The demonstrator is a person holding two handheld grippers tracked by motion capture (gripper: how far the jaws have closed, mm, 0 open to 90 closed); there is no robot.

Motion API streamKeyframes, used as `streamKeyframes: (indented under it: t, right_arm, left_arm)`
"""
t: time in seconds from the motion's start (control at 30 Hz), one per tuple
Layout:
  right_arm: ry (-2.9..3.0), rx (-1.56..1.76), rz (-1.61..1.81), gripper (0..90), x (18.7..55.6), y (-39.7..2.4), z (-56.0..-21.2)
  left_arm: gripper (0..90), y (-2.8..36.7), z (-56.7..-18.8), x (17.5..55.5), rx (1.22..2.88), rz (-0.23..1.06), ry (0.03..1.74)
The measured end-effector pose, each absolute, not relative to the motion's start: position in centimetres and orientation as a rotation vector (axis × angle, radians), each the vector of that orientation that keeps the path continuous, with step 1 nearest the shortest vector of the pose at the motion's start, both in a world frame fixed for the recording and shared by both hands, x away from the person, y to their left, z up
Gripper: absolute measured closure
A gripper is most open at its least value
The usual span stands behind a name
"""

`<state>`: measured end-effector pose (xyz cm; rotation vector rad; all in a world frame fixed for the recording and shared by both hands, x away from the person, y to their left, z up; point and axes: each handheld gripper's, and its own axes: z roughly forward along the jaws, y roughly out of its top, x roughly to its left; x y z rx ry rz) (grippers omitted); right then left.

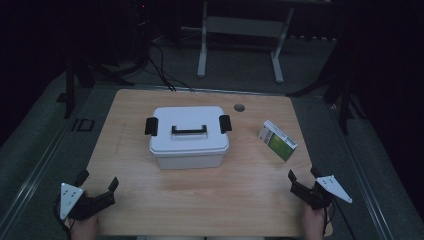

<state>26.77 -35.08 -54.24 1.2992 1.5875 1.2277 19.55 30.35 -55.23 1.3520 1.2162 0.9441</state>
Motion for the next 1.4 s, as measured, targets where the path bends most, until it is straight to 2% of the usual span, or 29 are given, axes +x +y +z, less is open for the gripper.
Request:
streamKeyframes:
  t: [0.3,0.43,0.63,1.13,1.4]
  right_arm:
    - [1.609,1.320,1.214,13.0,26.8,-35.0,-54.3]
    - [1.618,1.308,1.245,12.9,26.8,-34.7,-54.2]
    - [1.650,1.196,1.274,12.8,26.7,-33.6,-52.6]
    - [1.763,1.106,1.455,12.1,29.5,-30.0,-50.3]
    - [1.833,1.071,1.456,12.2,32.0,-27.8,-50.9]
  left_arm:
    - [0.0,31.3,-55.4,19.4,1.332,0.933,1.263]
    - [0.0,31.1,-55.4,19.6,1.366,0.973,1.267]
    - [0.0,30.9,-54.7,20.0,1.387,0.930,1.251]
    - [0.0,29.8,-52.9,22.8,1.437,0.701,1.179]
    - [0.0,29.0,-53.4,24.9,1.508,0.712,1.148]
